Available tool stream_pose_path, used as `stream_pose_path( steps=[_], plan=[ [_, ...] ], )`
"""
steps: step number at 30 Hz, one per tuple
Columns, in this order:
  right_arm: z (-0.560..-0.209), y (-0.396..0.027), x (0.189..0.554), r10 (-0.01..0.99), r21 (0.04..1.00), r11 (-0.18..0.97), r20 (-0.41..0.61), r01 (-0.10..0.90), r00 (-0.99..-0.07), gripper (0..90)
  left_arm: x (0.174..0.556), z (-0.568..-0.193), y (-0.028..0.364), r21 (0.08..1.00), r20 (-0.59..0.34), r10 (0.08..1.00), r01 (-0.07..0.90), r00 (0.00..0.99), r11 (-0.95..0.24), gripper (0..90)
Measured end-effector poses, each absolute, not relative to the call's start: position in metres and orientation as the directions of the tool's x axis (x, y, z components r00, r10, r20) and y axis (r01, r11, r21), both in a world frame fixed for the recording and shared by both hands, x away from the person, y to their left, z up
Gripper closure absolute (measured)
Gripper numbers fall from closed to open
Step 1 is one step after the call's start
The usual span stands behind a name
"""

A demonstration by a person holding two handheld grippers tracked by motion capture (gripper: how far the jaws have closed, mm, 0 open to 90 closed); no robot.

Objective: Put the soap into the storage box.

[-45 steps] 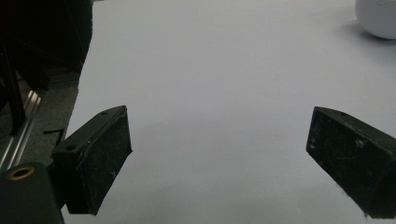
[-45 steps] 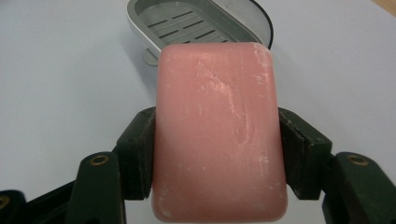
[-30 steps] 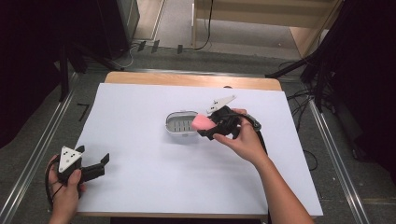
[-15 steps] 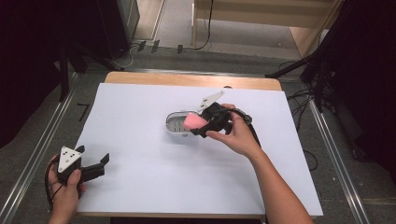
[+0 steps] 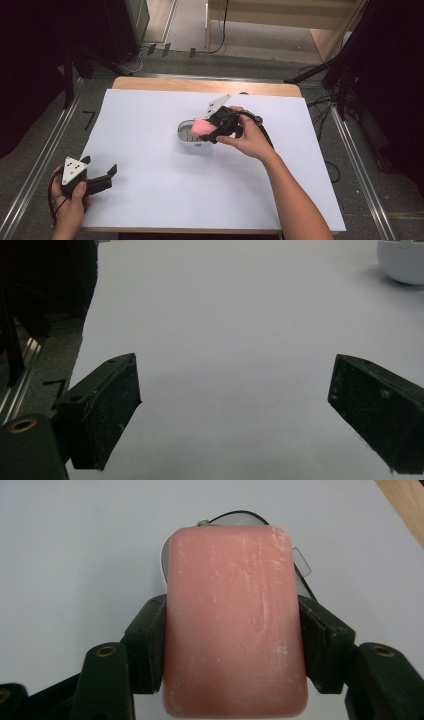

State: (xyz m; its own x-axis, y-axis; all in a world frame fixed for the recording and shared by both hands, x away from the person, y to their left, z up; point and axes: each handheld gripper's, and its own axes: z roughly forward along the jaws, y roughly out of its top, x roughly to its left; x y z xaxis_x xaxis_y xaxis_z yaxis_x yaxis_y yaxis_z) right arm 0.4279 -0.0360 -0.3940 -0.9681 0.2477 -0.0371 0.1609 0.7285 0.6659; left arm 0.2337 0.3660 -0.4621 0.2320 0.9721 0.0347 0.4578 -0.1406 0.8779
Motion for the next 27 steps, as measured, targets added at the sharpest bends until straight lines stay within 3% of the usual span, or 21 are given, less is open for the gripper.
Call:
stream_pose_path(
  steps=[27],
  plan=[
    [-0.408, -0.023, 0.448, 0.161, 0.655, 0.752, -0.075, 0.073, -0.984, 38.6, 0.233, -0.462, 0.366, 0.88, 0.035, 0.972, 0.454, 0.233, -0.14, 7.0]
  ],
)
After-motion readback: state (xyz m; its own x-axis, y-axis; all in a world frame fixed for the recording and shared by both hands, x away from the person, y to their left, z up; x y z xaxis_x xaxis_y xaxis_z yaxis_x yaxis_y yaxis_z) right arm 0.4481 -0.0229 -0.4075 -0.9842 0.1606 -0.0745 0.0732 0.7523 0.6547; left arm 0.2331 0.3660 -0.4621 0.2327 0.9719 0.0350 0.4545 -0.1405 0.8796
